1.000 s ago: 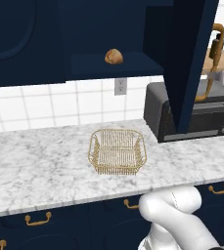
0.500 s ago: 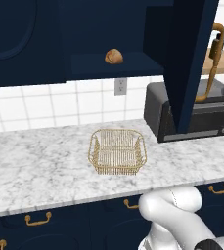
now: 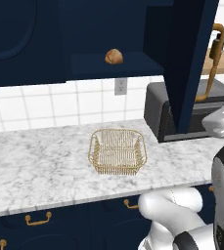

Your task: Open the cabinet, pick up the bread from the cabinet and place it in the basket. Then move the basket to the dining counter.

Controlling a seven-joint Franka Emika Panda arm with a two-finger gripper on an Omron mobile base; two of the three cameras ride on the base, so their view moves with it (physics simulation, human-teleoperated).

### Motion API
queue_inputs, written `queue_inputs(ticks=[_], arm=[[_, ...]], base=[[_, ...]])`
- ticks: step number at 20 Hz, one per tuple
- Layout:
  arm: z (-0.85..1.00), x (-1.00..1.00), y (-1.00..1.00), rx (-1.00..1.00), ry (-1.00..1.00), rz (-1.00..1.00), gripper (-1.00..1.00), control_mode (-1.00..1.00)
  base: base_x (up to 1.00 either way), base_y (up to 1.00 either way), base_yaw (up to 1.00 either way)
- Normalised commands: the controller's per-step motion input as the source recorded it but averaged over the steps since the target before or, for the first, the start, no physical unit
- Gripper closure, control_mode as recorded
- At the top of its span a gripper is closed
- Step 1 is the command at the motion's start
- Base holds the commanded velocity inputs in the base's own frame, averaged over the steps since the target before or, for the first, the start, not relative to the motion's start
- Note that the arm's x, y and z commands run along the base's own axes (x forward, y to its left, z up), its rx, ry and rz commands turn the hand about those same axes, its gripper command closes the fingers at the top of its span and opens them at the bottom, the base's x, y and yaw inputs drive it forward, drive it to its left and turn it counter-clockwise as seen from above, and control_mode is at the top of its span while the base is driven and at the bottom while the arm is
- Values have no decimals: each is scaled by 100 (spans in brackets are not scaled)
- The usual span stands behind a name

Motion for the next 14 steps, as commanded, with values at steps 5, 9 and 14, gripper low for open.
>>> queue_inputs(ticks=[5,9,14], arm=[[2,2,70,-69,14,-27,-100,-100],[0,48,45,-73,49,-24,-100,-100],[-11,95,20,-68,51,-27,-100,-100]], base=[[0,0,0],[0,0,0],[0,0,0]])
